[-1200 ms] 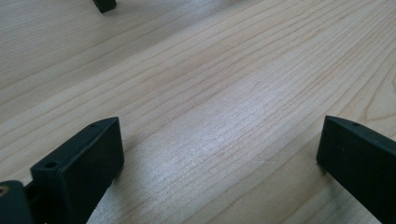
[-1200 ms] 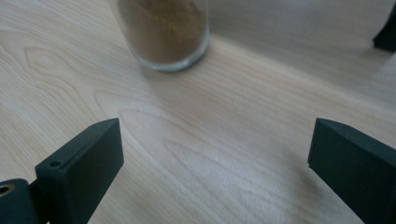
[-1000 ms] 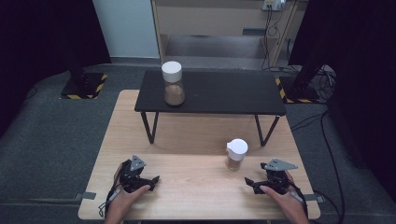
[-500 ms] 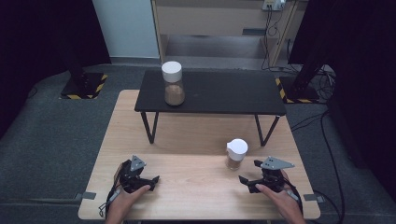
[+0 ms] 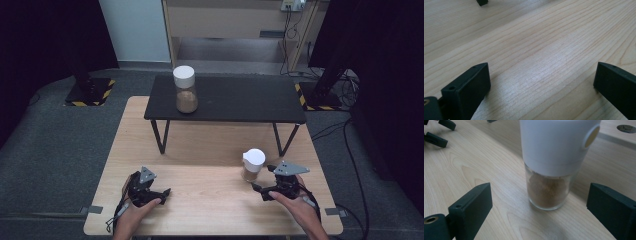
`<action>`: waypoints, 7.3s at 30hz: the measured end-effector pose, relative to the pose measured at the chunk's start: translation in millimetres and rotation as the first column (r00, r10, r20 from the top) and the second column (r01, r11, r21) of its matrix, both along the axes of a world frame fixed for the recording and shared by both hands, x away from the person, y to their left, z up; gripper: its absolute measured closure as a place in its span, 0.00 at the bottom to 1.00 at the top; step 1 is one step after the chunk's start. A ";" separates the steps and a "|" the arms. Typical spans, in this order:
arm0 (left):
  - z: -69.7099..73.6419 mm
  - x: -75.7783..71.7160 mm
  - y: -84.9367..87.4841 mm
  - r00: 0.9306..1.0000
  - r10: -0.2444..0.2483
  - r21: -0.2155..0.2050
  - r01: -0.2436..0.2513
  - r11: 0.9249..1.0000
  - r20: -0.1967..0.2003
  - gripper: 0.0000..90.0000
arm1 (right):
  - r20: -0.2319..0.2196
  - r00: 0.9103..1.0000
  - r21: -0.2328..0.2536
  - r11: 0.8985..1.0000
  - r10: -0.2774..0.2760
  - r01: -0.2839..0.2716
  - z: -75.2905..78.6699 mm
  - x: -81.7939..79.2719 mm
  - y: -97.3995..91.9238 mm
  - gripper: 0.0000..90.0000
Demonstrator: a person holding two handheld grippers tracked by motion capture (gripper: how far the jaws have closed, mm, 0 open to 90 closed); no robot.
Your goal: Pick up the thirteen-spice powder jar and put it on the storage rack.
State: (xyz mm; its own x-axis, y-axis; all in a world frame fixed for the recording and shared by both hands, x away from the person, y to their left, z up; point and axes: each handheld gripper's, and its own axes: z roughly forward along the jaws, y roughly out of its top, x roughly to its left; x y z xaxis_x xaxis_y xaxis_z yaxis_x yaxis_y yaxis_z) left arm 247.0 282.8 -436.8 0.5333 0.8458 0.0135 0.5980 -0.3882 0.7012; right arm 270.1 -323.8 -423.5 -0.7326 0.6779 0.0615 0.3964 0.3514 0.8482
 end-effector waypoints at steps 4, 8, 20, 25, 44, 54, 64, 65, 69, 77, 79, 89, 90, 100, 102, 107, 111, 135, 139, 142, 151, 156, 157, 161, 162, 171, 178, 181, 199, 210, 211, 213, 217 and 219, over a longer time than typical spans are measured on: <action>-0.1 -0.3 -0.2 1.000 0.001 0.000 -0.001 1.000 0.000 0.00 | 0.004 1.000 -0.006 1.000 0.008 -0.008 4.0 7.9 7.0 0.10; -0.1 -0.3 -0.1 1.000 0.002 0.000 -0.002 1.000 0.000 0.00 | 0.003 1.000 -0.010 1.000 0.003 -0.003 7.2 16.0 16.8 0.11; 0.0 -0.2 -0.1 1.000 0.001 -0.001 -0.001 1.000 0.000 0.00 | -0.005 0.999 -0.041 0.999 -0.032 0.032 9.2 31.4 35.2 0.26; 0.0 -0.2 -0.1 1.000 0.001 0.000 -0.001 1.000 0.000 0.00 | -0.002 0.999 -0.052 0.998 -0.048 0.048 10.0 32.6 37.3 0.34; 0.0 -0.4 -0.2 1.000 0.002 0.000 -0.002 1.000 0.000 0.00 | 0.044 0.998 -0.050 0.998 -0.045 0.047 26.8 21.8 37.6 0.35; 0.0 -0.3 -0.2 1.000 0.002 0.000 -0.002 1.000 0.000 0.00 | 0.065 0.998 -0.030 0.999 0.014 -0.012 71.9 24.8 25.3 0.35; 0.0 -0.3 -0.3 1.000 0.002 0.000 -0.002 1.000 0.000 0.00 | 0.067 0.997 -0.029 0.999 0.040 -0.038 113.1 27.1 23.6 0.35; 0.0 -0.3 -0.2 1.000 0.002 0.000 -0.002 1.000 0.000 0.00 | 0.067 0.997 -0.032 0.999 0.044 -0.042 118.4 27.5 23.8 0.35; 0.0 -0.3 -0.3 1.000 0.002 0.000 -0.002 1.000 0.000 0.00 | 0.062 0.996 -0.040 0.998 0.060 -0.057 140.4 29.7 24.2 0.35; 0.0 -0.4 -0.3 1.000 0.002 0.000 -0.002 1.000 0.000 0.00 | 0.057 0.995 -0.055 0.996 0.078 -0.075 176.9 36.1 24.1 0.35; 0.0 -0.4 -0.3 1.000 0.002 0.000 -0.002 1.000 0.000 0.00 | 0.056 0.996 -0.049 0.996 0.076 -0.073 183.4 38.0 22.7 0.35; 0.0 -0.7 -0.7 1.000 0.004 0.001 -0.004 1.000 0.000 0.00 | 0.066 0.996 -0.027 0.998 0.054 -0.052 214.0 48.4 17.2 0.35; 0.1 -0.7 -0.7 1.000 0.004 0.001 -0.004 1.000 0.000 0.00 | 0.066 0.996 -0.023 0.998 0.052 -0.050 216.2 50.6 16.8 0.35; 0.2 -0.4 -0.6 1.000 0.003 0.001 -0.003 1.000 -0.001 0.00 | 0.074 0.997 -0.029 0.999 0.033 -0.031 232.8 72.7 23.3 0.35; 0.3 -0.4 -0.5 1.000 0.003 0.001 -0.003 1.000 -0.001 0.00 | 0.077 0.997 -0.036 0.999 0.030 -0.028 235.9 77.9 26.2 0.35; 0.1 -0.5 -0.6 1.000 0.004 0.001 -0.004 1.000 -0.001 0.00 | 0.084 0.996 -0.039 0.999 0.021 -0.018 242.0 90.4 32.7 0.35; 0.1 -0.5 -0.6 1.000 0.004 0.001 -0.004 1.000 0.000 0.00 | 0.085 0.996 -0.041 0.999 0.010 -0.006 245.1 99.5 37.6 0.35; 0.1 -0.5 -0.6 1.000 0.004 0.001 -0.004 1.000 0.000 0.00 | 0.062 0.997 -0.055 0.998 -0.036 0.039 229.7 137.8 58.8 0.35; 0.1 -0.5 -0.6 1.000 0.003 0.001 -0.003 1.000 0.000 0.00 | 0.053 0.998 -0.050 0.998 -0.044 0.047 225.1 141.4 59.9 0.35; 0.1 -0.5 -0.6 1.000 0.003 0.002 -0.003 1.000 0.000 0.00 | 0.053 0.997 -0.048 0.998 -0.047 0.050 222.8 142.8 60.5 0.35; 0.1 -0.5 -0.6 1.000 0.003 0.002 -0.003 1.000 0.000 0.00 | 0.048 0.998 -0.051 0.997 -0.052 0.054 219.4 145.2 62.0 0.35; 0.1 -0.5 -0.7 1.000 0.004 0.002 -0.004 1.000 0.000 0.00 | 0.056 0.997 -0.031 0.998 -0.048 0.050 214.8 145.2 58.2 0.35; 0.1 -0.5 -0.7 1.000 0.004 0.002 -0.004 1.000 0.000 0.00 | 0.053 0.997 -0.027 0.998 -0.050 0.051 214.4 145.3 57.5 0.35; 0.0 -0.6 -0.7 1.000 0.004 0.002 -0.004 1.000 0.000 0.00 | 0.048 0.998 -0.027 0.998 -0.049 0.051 215.1 146.0 57.0 0.35; 0.1 -0.6 -0.8 1.000 0.004 0.002 -0.004 1.000 0.000 0.00 | 0.047 0.998 -0.027 0.998 -0.049 0.051 215.3 146.4 56.8 0.35; 0.1 -0.9 -1.0 1.000 0.005 0.003 -0.005 1.000 0.001 0.00 | 0.033 0.998 -0.024 0.998 -0.053 0.054 216.3 148.8 57.7 0.35; 0.1 -0.8 -1.0 1.000 0.005 0.002 -0.005 1.000 0.001 0.00 | 0.031 0.998 -0.026 0.998 -0.053 0.054 216.9 149.2 57.9 0.35; 0.1 -0.8 -1.0 1.000 0.005 0.003 -0.005 1.000 0.001 0.00 | 0.030 0.998 -0.027 0.998 -0.054 0.055 217.3 149.2 58.7 0.34; 0.1 -0.6 -0.8 1.000 0.004 0.002 -0.004 1.000 0.000 0.00 | 0.036 0.998 -0.036 0.998 -0.043 0.044 217.7 144.9 51.9 0.12; 0.2 -0.6 -0.8 1.000 0.004 0.002 -0.004 1.000 -0.001 0.00 | 0.057 0.998 -0.058 0.997 -0.040 0.043 226.0 127.4 38.6 0.06; 0.1 -0.6 -0.9 1.000 0.004 0.002 -0.004 1.000 0.000 0.00 | 0.057 0.998 -0.062 0.997 -0.036 0.040 227.3 125.0 38.2 0.06; 0.1 -0.6 -0.8 1.000 0.005 0.001 -0.005 1.000 0.000 0.00 | 0.056 0.998 -0.068 0.997 -0.030 0.034 229.0 121.5 37.8 0.06; 0.0 -0.7 -0.8 1.000 0.005 0.001 -0.005 1.000 0.000 0.00 | 0.051 0.998 -0.077 0.997 -0.025 0.029 231.9 114.4 37.0 0.06; 0.0 -0.7 -0.9 1.000 0.005 0.001 -0.005 1.000 0.000 0.00 | 0.051 0.998 -0.084 0.996 -0.024 0.028 233.0 111.1 36.6 0.06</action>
